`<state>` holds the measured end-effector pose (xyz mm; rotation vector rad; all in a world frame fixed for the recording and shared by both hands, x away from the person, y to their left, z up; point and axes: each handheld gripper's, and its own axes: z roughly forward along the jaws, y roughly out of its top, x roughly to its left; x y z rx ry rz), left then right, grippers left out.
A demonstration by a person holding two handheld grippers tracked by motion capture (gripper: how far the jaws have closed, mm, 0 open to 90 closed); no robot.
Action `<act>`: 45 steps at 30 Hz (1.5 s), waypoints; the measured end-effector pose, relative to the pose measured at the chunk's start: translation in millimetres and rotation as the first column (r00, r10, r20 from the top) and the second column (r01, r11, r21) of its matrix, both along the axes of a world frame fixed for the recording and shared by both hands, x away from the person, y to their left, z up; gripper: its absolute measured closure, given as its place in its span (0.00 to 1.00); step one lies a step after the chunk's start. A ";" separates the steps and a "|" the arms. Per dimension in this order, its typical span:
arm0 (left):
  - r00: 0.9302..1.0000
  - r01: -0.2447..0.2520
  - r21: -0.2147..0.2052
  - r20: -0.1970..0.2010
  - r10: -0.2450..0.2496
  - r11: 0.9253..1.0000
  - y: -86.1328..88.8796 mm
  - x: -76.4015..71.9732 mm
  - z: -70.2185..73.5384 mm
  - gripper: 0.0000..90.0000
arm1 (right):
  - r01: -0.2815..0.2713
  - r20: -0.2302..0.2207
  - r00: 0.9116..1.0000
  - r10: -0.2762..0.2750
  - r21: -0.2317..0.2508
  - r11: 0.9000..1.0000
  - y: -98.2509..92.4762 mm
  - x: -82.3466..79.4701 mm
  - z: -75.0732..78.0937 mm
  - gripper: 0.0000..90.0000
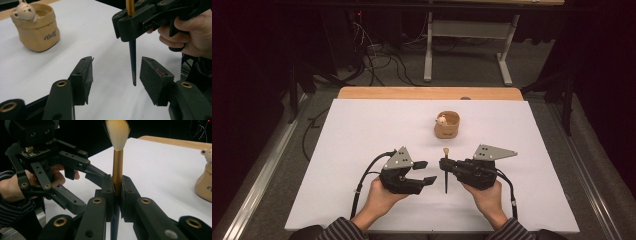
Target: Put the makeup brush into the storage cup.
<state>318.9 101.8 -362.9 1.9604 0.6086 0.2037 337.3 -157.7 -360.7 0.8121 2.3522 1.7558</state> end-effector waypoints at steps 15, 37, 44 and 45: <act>0.998 -0.061 -0.022 0.017 0.061 0.998 17.1 -1.7 5.4 0.47 | 0.001 0.000 1.000 -0.001 -0.005 1.000 -1.1 0.1 1.6 0.95; 0.988 -0.154 -0.054 0.022 0.155 0.987 53.5 -2.5 7.8 0.46 | -0.002 -0.005 1.000 0.002 -0.015 1.000 0.8 0.5 0.5 0.95; 0.980 -0.194 -0.060 0.025 0.196 0.979 68.5 -3.7 7.9 0.46 | -0.003 -0.010 1.000 0.003 -0.019 1.000 1.1 0.3 0.0 0.95; 0.980 -0.198 -0.063 0.024 0.200 0.978 69.9 -4.0 7.7 0.45 | -0.002 -0.008 1.000 0.001 -0.019 1.000 0.9 0.3 0.2 0.95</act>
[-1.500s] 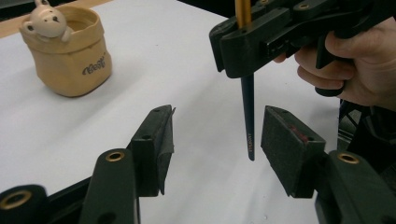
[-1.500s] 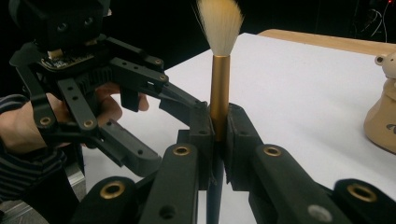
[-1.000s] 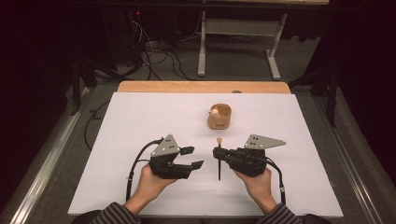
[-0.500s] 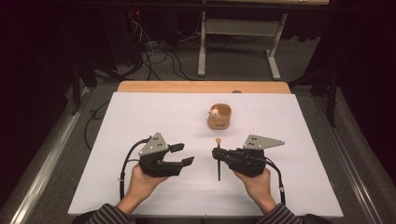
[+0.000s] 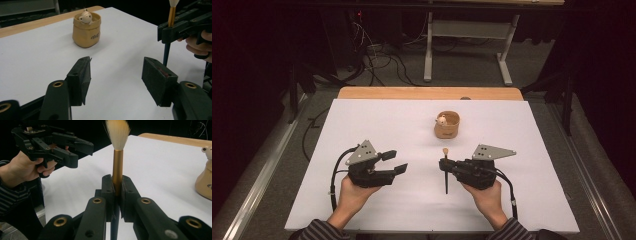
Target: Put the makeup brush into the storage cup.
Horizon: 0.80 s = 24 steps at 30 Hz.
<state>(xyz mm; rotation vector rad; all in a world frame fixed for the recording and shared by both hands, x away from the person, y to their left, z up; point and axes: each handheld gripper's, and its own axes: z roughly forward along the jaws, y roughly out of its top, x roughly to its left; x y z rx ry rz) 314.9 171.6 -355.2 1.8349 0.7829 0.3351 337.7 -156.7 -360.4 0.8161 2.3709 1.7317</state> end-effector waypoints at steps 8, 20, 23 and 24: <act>0.999 -0.042 -0.020 -0.002 0.042 0.999 14.9 -1.9 -7.3 0.45 | -0.002 0.001 1.000 0.002 -0.004 1.000 0.3 0.8 -1.1 0.95; 0.992 -0.128 -0.076 -0.016 0.127 0.989 31.2 -2.9 -21.1 0.45 | -0.002 0.002 1.000 0.002 -0.013 1.000 -1.2 0.0 -0.7 0.95; 0.988 -0.153 -0.085 -0.012 0.152 0.985 35.2 -2.7 -23.9 0.46 | 0.006 0.007 1.000 -0.006 -0.013 1.000 -4.3 -0.6 0.3 0.95; 0.987 -0.159 -0.088 -0.016 0.159 0.983 36.3 -2.5 -24.8 0.46 | 0.008 0.005 1.000 -0.008 -0.015 1.000 -5.6 -0.8 0.8 0.95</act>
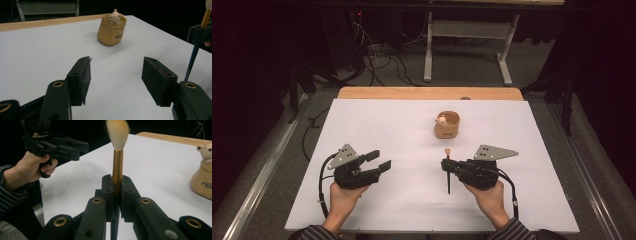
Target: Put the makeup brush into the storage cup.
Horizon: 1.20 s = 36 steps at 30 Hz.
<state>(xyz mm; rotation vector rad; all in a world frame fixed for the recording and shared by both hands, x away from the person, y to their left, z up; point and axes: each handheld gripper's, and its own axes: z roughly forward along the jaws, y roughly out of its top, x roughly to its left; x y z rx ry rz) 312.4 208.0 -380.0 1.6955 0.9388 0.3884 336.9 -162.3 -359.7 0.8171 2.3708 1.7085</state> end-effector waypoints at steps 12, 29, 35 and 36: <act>0.998 -0.059 0.002 -0.027 0.059 0.998 9.2 5.0 -16.4 0.45 | 0.034 0.005 0.999 -0.034 0.002 0.999 -14.0 1.6 4.3 0.95; 0.996 -0.081 0.013 -0.022 0.081 0.997 12.0 4.2 -20.0 0.38 | 0.069 0.014 0.998 -0.069 -0.018 0.997 -25.1 14.7 14.0 0.95; 0.996 -0.085 0.013 -0.013 0.085 0.996 13.1 4.3 -21.6 0.34 | 0.102 0.025 0.995 -0.101 -0.025 0.995 -30.3 22.7 20.7 0.95; 0.996 -0.084 0.014 -0.013 0.084 0.996 12.9 4.3 -21.8 0.33 | 0.105 0.029 0.994 -0.104 -0.029 0.994 -31.3 24.3 21.7 0.95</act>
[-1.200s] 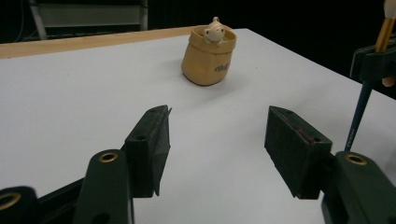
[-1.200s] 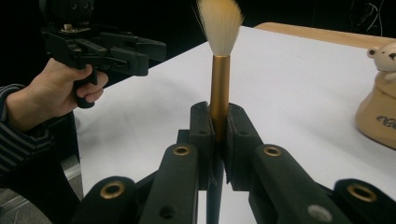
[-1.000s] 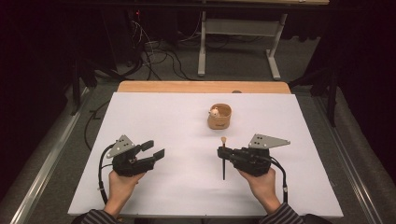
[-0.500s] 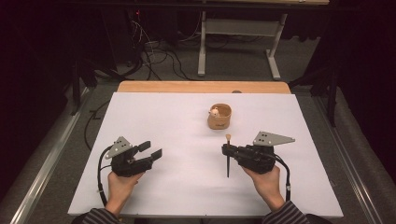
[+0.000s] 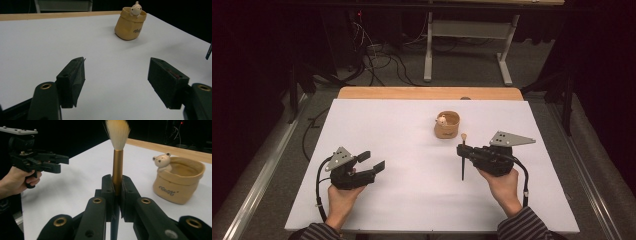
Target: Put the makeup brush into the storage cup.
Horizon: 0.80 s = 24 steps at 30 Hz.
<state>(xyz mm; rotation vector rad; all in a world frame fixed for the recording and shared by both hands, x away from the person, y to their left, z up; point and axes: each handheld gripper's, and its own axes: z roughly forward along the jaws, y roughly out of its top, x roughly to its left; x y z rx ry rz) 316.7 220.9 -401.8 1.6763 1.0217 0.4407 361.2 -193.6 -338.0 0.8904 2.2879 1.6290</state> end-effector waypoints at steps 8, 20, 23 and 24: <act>1.000 0.017 0.019 -0.010 -0.017 1.000 -3.2 2.0 -2.8 0.31 | 0.033 0.008 0.999 -0.032 -0.018 0.999 -2.5 13.6 6.7 0.95; 0.999 0.037 0.028 -0.021 -0.037 0.999 -6.3 2.9 -4.0 0.28 | 0.065 0.010 0.998 -0.065 -0.029 0.997 -1.0 30.6 11.9 0.95; 0.999 0.040 0.032 -0.021 -0.039 0.999 -7.4 2.8 -4.2 0.28 | 0.074 0.013 0.997 -0.074 -0.034 0.997 -0.7 34.2 12.6 0.95; 0.999 0.040 0.033 -0.021 -0.039 0.999 -7.5 2.8 -4.3 0.28 | 0.075 0.011 0.997 -0.075 -0.040 0.996 -0.5 35.7 13.2 0.95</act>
